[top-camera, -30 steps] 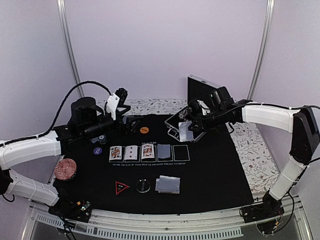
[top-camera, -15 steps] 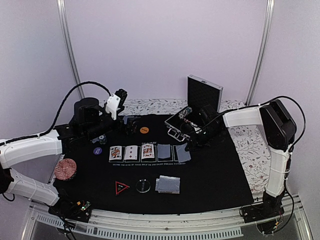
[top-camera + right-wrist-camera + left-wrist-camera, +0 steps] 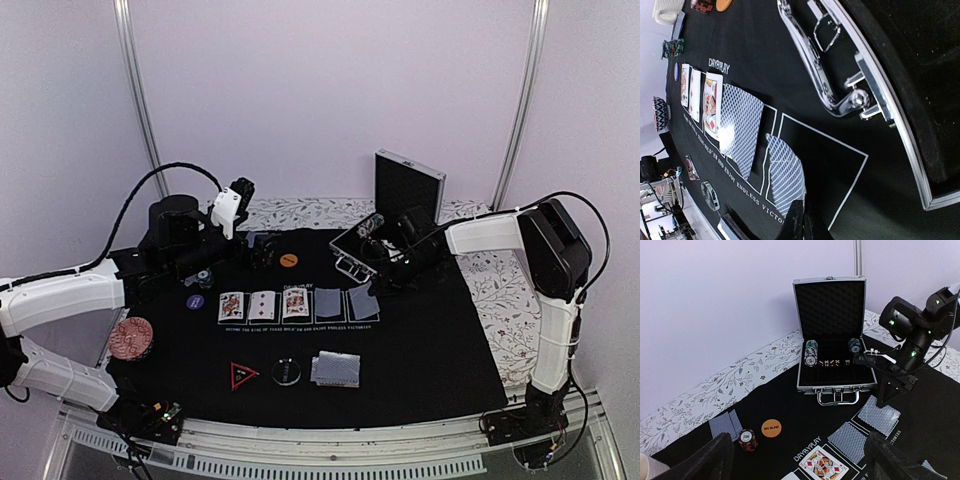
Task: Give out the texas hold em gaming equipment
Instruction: Place the poker card in the community card area.
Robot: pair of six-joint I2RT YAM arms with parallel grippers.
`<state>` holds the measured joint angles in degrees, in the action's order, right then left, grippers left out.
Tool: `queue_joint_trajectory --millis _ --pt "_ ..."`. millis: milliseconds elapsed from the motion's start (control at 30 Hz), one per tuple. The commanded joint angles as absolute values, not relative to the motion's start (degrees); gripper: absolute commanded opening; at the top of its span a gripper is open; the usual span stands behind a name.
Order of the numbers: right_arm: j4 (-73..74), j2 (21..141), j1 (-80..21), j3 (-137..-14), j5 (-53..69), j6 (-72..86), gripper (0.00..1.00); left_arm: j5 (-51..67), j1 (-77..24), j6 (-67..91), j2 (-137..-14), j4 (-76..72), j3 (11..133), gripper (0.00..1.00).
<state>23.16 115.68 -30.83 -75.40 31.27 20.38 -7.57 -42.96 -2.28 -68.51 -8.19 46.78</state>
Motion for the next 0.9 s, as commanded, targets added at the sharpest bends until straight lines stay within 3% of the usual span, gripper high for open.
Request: queue_joint_trajectory --millis 0,367,600,867 --pt "18.92 117.81 -30.50 -75.71 32.61 22.93 0.04 -7.99 -42.70 -3.08 -68.72 -7.91 48.16 0.93" --pt "13.02 116.61 -30.52 -71.68 30.38 28.42 0.04 -7.73 -42.66 -3.42 -68.47 -7.89 48.16 0.93" --pt "18.13 113.66 -30.54 -72.44 23.16 27.13 0.36 -7.56 -42.71 -3.42 -68.55 -7.91 48.08 0.93" --pt "31.91 107.54 -35.01 -79.26 10.97 16.62 0.57 -7.44 -42.69 -3.75 -68.58 -8.08 47.99 0.93"
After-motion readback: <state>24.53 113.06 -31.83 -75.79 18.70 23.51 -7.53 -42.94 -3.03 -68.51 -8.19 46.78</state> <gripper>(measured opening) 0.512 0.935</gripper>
